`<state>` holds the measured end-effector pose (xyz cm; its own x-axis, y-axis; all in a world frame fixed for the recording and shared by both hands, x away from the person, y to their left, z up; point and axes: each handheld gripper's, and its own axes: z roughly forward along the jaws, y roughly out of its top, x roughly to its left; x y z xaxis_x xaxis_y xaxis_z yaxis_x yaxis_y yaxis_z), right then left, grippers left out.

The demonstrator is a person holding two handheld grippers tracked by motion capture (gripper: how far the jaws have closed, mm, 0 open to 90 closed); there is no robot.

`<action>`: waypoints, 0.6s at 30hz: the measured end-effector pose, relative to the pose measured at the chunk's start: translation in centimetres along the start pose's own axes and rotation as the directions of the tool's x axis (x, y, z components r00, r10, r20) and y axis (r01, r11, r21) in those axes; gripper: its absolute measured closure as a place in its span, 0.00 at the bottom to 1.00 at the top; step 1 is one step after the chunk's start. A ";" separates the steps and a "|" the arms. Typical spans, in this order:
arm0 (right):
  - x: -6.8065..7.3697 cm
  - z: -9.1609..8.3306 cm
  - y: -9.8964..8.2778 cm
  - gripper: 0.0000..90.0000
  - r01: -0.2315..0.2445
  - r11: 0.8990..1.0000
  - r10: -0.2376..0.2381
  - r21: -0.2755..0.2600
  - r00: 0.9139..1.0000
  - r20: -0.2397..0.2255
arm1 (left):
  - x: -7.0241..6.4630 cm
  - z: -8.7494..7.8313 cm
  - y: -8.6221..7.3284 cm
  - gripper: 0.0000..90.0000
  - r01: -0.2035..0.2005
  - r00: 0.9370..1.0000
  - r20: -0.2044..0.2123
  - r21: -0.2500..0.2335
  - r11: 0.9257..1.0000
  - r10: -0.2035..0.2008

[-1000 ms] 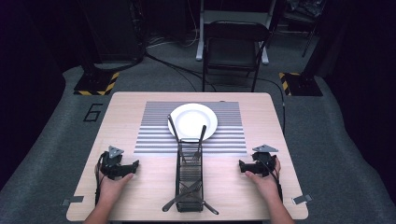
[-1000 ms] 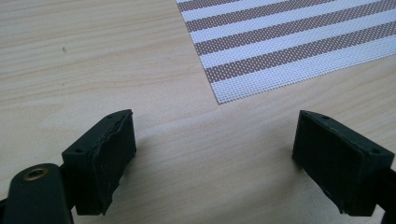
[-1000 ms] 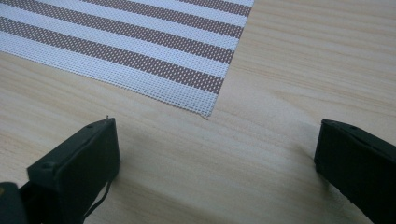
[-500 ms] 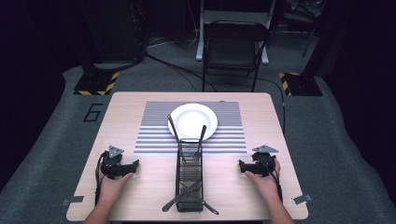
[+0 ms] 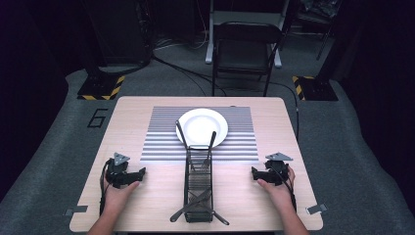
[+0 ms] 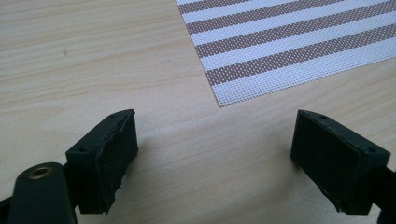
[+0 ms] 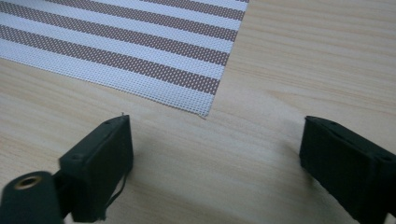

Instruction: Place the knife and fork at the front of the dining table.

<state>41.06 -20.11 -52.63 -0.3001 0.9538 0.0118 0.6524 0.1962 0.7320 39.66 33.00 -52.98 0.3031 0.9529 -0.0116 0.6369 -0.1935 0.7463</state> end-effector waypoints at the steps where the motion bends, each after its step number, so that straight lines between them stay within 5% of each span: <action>1: 0.0 -0.1 0.0 0.17 0.000 1.000 0.000 0.001 1.000 0.000 | 0.0 0.0 0.0 0.16 -0.001 1.000 0.000 0.000 1.000 0.001; 7: 0.1 -1.2 0.8 0.34 -0.017 1.000 0.017 -0.002 0.999 -0.033 | 0.0 0.0 0.0 0.16 -0.002 1.000 0.001 0.000 1.000 0.002; 11: 1.0 -2.7 1.7 0.42 0.065 0.998 -0.066 -0.025 0.997 -0.033 | 0.0 0.0 0.0 0.16 -0.002 1.000 0.001 -0.001 1.000 0.002; 12: 1.5 -3.0 2.1 0.47 0.082 0.997 -0.082 -0.007 0.994 -0.077 | 0.0 0.0 0.0 0.16 -0.001 1.000 0.001 -0.002 1.000 0.001; 15: 2.3 -3.5 2.4 0.49 0.130 0.991 -0.130 -0.010 0.988 -0.086 | 0.0 0.0 0.0 0.16 -0.002 1.000 0.001 0.000 1.000 0.002; 18: 2.9 -4.0 2.9 0.49 0.130 0.991 -0.132 -0.020 0.987 -0.096 | 0.0 0.0 0.0 0.16 -0.002 1.000 0.001 -0.001 1.000 0.002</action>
<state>39.32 -17.62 -47.71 -0.4490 0.8933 -0.0190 0.5935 0.3141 0.7410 39.69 32.98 -52.97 0.3048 0.9524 -0.0107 0.6359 -0.1951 0.7467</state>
